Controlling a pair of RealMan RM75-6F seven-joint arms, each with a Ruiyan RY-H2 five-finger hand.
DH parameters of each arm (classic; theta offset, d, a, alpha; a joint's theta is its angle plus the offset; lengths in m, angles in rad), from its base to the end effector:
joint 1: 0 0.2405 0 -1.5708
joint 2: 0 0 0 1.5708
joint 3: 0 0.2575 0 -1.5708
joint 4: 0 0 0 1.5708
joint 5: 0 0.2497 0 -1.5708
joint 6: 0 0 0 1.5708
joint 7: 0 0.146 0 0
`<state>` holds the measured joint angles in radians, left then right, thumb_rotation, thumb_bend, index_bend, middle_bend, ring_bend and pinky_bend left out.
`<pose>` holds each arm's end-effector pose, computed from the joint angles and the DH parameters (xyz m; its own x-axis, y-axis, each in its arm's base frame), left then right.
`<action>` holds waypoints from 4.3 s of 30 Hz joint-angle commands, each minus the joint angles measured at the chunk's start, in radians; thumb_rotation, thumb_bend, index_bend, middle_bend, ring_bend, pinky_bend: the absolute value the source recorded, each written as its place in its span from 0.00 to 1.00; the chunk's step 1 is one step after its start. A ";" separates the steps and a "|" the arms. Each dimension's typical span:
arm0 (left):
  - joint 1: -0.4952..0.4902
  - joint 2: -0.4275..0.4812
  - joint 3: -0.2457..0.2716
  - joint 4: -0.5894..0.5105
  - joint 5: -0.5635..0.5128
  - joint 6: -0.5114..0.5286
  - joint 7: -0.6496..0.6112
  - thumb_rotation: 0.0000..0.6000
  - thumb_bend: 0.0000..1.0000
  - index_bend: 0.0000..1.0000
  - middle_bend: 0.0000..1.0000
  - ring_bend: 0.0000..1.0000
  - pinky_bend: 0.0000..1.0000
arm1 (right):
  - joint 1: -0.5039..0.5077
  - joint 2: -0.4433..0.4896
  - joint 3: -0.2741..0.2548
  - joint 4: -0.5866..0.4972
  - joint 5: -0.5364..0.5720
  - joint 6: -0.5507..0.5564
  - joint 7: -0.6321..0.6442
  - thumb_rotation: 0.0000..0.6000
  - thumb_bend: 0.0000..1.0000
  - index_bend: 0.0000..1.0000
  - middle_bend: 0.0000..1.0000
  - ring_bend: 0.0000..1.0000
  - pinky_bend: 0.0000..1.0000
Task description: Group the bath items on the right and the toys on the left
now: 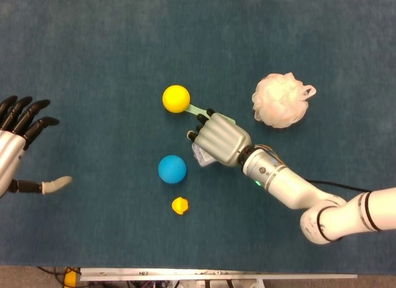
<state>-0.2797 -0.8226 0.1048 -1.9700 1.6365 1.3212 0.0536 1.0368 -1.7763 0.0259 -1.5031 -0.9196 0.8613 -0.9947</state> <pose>-0.2444 0.1880 0.1342 0.4542 0.2206 0.8632 0.8744 -0.2958 -0.3845 -0.0549 -0.2832 -0.1605 0.8686 -0.0644 0.4914 -0.3557 -0.7714 0.5276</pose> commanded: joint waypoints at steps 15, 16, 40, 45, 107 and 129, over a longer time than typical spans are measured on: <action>0.014 -0.002 -0.012 -0.006 0.022 -0.014 0.000 0.38 0.02 0.21 0.09 0.04 0.04 | -0.052 0.113 -0.056 -0.033 -0.092 0.032 0.103 1.00 0.00 0.45 0.58 0.32 0.32; 0.015 -0.003 -0.013 -0.007 0.022 -0.016 0.001 0.38 0.02 0.21 0.09 0.04 0.04 | -0.059 0.130 -0.064 -0.041 -0.104 0.033 0.117 1.00 0.00 0.45 0.58 0.32 0.32; 0.017 -0.017 -0.023 -0.034 0.029 -0.055 0.034 0.37 0.02 0.20 0.08 0.04 0.04 | -0.163 0.315 -0.094 -0.039 -0.205 0.039 0.279 1.00 0.00 0.33 0.43 0.30 0.32; 0.019 -0.016 -0.027 -0.032 0.029 -0.052 0.030 0.37 0.02 0.20 0.08 0.04 0.04 | -0.159 0.358 -0.093 -0.098 -0.217 0.031 0.261 1.00 0.00 0.15 0.32 0.23 0.33; -0.307 -0.205 -0.177 0.170 -0.052 -0.428 -0.060 1.00 0.02 0.10 0.06 0.04 0.04 | -0.266 0.742 -0.064 -0.499 -0.285 0.281 0.383 1.00 0.00 0.19 0.32 0.20 0.33; -0.599 -0.561 -0.275 0.408 -0.436 -0.675 0.149 1.00 0.07 0.16 0.14 0.11 0.08 | -0.386 0.799 -0.048 -0.417 -0.383 0.258 0.536 1.00 0.00 0.19 0.32 0.20 0.33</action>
<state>-0.8584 -1.3582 -0.1682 -1.5847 1.2275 0.6566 0.1790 0.6541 -0.9770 -0.0236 -1.9238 -1.3004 1.1230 -0.4631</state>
